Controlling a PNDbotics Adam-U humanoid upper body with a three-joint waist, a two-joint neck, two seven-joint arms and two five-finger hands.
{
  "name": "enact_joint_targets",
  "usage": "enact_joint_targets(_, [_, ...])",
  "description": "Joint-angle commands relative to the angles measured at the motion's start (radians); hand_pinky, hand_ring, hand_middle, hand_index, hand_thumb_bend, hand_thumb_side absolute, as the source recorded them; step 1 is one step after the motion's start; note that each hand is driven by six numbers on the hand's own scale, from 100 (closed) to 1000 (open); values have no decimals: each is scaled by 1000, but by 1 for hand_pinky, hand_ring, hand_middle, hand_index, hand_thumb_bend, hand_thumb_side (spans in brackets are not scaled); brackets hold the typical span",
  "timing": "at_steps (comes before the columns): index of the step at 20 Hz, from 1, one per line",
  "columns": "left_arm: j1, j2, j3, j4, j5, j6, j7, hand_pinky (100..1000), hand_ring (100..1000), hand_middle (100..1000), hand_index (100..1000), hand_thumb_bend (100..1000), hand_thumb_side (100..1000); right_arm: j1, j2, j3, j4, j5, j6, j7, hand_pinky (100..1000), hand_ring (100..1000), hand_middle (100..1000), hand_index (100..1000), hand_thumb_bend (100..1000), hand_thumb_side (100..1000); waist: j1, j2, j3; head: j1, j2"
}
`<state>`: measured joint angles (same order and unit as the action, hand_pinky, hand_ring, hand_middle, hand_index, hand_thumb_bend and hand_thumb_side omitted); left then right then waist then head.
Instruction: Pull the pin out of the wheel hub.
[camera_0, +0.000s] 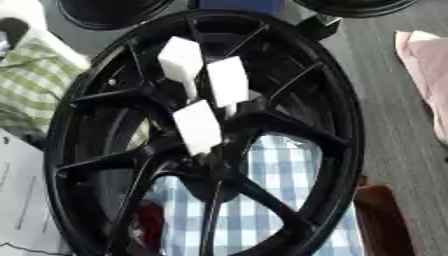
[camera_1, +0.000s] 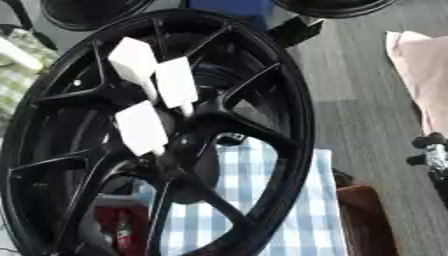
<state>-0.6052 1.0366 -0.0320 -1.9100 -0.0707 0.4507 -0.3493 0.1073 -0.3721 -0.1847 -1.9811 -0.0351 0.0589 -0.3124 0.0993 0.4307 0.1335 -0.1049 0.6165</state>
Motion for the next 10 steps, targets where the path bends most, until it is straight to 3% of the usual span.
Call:
enact_joint_targets(1, [48,-19,96,73,-51,47,51,608,205,143,364,100,262,7,-5,-15,-19,14,-3,-18,803,570,686,612,100,716,-19,-135,0,-22,-17])
enact_joint_targets(5, [153,-54,201,178,-115,111,115,612,238,174,388,100,259,1,-11,-3,-19,12,-3,-11,803,570,685,612,100,714,-18,-139,-25,3,-20])
enact_joint_targets(6, [179,-59,228,205,-126,128,131,635,305,243,445,100,177,0,-13,-1,-19,10,-3,-8,803,570,685,612,100,714,-17,-139,-33,11,-20])
enact_joint_targets(7, [205,-62,254,231,-125,144,147,707,470,424,570,100,189,-3,-15,3,-19,9,-3,-5,803,569,685,612,100,714,-16,-139,-42,19,-21])
enact_joint_targets(8, [232,-63,280,257,-116,160,162,792,620,589,696,141,351,-7,-17,6,-19,7,-3,-1,803,569,685,612,100,714,-15,-139,-53,30,-21])
enact_joint_targets(9, [258,-60,300,283,-104,165,166,877,771,747,784,345,539,-11,-19,10,-19,5,-3,3,803,569,685,612,100,714,-13,-140,-62,40,-19])
enact_joint_targets(10, [282,-54,312,308,-90,160,163,945,850,827,851,567,669,-13,-21,13,-19,2,-3,6,803,569,685,612,100,714,-13,-141,-70,47,-18])
